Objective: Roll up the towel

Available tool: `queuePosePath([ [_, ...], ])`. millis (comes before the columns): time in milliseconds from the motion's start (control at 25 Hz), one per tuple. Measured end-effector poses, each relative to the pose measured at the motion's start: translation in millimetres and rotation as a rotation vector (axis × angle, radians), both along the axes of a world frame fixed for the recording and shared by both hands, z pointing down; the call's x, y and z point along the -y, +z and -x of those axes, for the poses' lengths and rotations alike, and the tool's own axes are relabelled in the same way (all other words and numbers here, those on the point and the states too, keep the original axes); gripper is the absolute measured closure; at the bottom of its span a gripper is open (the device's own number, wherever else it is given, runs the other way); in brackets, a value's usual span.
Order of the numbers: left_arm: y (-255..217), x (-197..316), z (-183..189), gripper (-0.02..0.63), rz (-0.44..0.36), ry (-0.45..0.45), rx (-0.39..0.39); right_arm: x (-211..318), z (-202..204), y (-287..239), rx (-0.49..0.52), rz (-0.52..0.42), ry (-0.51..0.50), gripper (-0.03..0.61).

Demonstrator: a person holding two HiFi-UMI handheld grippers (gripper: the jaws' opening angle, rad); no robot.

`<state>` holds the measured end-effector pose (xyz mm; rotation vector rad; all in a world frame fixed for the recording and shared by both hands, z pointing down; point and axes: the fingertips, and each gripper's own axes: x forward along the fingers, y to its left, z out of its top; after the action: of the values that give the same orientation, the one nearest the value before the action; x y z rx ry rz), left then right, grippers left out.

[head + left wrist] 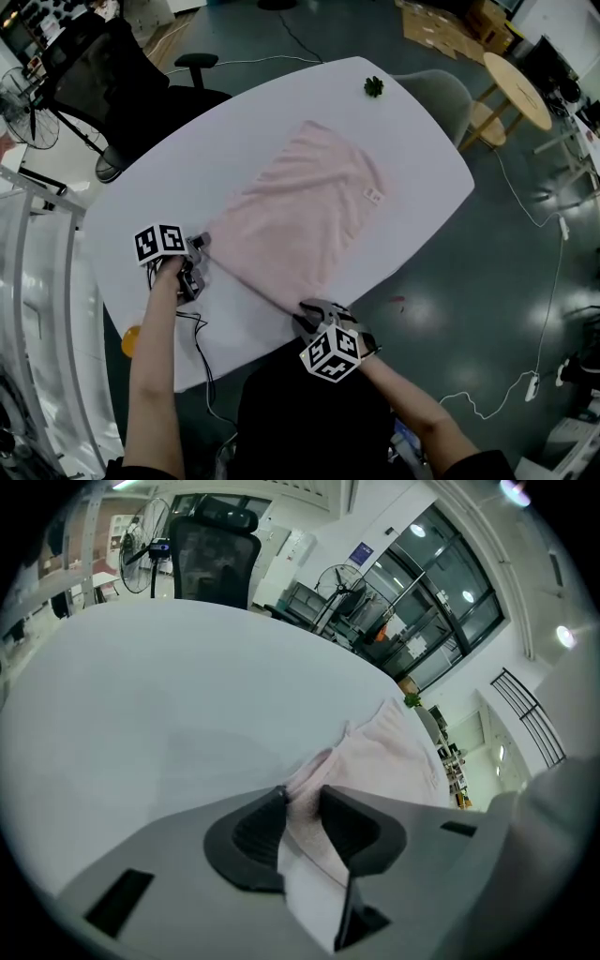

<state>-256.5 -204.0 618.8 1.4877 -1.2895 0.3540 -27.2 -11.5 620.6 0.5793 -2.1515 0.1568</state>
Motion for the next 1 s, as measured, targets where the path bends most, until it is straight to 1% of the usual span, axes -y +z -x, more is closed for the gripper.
queuePosePath([
  [80, -0.1, 1.1, 0.0, 0.493, 0.007, -0.009, -0.001, 1.3, -0.9, -1.5, 0.006, 0.012, -0.003, 0.459],
  [160, -1.1, 0.6, 0.7, 0.525, 0.013, -0.013, -0.002, 1.5, -1.0, -4.7, 0.011, 0.018, -0.005, 0.470],
  [240, -3.1, -0.7, 1.4, 0.540, 0.013, -0.008, 0.003, 0.6, -1.1, -10.1, 0.017, 0.013, -0.007, 0.484],
  [480, -9.0, -4.9, 2.8, 0.543, 0.007, 0.036, 0.010, 1.8, -1.9, -31.7, 0.039, -0.009, 0.004, 0.500],
  [640, -16.9, -10.4, 10.0, 0.543, -0.003, 0.062, 0.011, -0.6, 2.7, -45.3, 0.054, -0.029, 0.012, 0.505],
  [800, -22.9, -22.7, 22.5, 0.543, -0.010, 0.065, 0.019, -14.8, 16.3, -52.5, 0.084, -0.020, 0.009, 0.506],
  [1000, -18.8, -48.5, 44.9, 0.543, 0.015, 0.052, 0.038, -42.6, 39.5, -51.2, 0.105, 0.000, -0.028, 0.508],
])
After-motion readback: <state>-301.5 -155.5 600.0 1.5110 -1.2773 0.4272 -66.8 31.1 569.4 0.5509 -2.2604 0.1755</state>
